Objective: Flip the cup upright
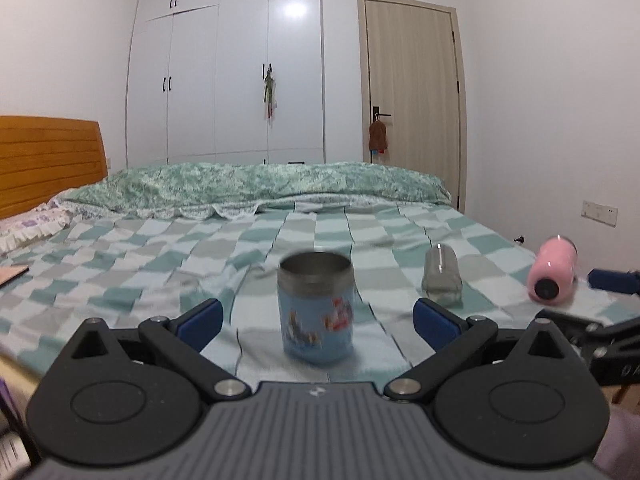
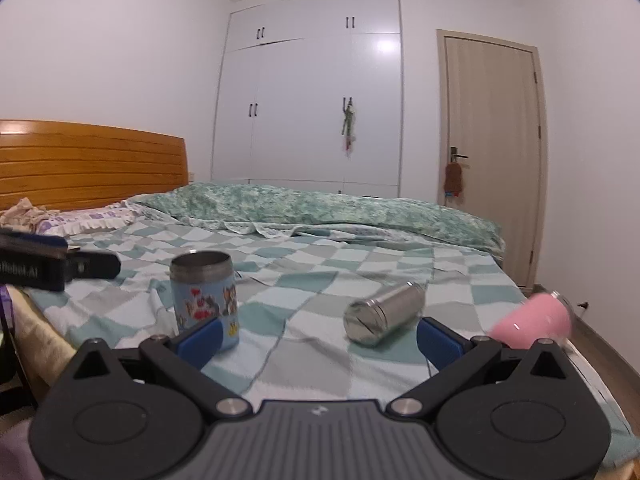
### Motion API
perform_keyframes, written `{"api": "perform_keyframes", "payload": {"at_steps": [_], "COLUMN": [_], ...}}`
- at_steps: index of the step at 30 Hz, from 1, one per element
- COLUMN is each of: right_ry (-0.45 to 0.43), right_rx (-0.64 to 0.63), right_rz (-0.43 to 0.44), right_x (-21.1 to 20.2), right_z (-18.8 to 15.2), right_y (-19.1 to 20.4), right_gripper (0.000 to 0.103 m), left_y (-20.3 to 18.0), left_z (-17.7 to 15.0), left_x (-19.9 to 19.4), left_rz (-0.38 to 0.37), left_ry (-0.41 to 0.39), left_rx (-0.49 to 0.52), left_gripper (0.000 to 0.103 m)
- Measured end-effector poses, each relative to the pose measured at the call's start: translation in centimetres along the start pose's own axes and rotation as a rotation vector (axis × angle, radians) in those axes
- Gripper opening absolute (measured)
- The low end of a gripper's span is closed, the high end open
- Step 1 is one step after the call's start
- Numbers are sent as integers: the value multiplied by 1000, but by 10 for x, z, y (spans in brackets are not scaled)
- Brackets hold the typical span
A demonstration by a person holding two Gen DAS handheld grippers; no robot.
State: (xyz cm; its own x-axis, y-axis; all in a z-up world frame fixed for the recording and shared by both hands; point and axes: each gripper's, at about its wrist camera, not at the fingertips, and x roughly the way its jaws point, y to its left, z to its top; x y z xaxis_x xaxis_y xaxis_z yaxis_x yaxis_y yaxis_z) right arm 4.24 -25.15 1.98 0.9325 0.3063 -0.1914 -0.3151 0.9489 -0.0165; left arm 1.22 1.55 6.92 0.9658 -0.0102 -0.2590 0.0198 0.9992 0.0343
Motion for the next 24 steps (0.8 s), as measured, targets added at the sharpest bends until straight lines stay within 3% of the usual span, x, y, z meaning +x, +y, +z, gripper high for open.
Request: {"api": "perform_keyframes", "payload": {"at_steps": [9, 13, 24], "right_ry": [-66, -90, -122], "right_rx": [39, 47, 46], "right_rz": [-110, -131, -139], "right_x": [-28, -28, -30], "right_z": [-40, -49, -56], "right_y": [-12, -18, -18], "right_gripper": [103, 103, 103], "left_y": [-8, -15, -22], "left_z": [-53, -65, -73], "left_x": [-4, -3, -2], "left_rz": [43, 62, 69], "left_ry": [-70, -132, -159], "left_rx": [-46, -29, 10], "left_gripper": [103, 103, 103]}}
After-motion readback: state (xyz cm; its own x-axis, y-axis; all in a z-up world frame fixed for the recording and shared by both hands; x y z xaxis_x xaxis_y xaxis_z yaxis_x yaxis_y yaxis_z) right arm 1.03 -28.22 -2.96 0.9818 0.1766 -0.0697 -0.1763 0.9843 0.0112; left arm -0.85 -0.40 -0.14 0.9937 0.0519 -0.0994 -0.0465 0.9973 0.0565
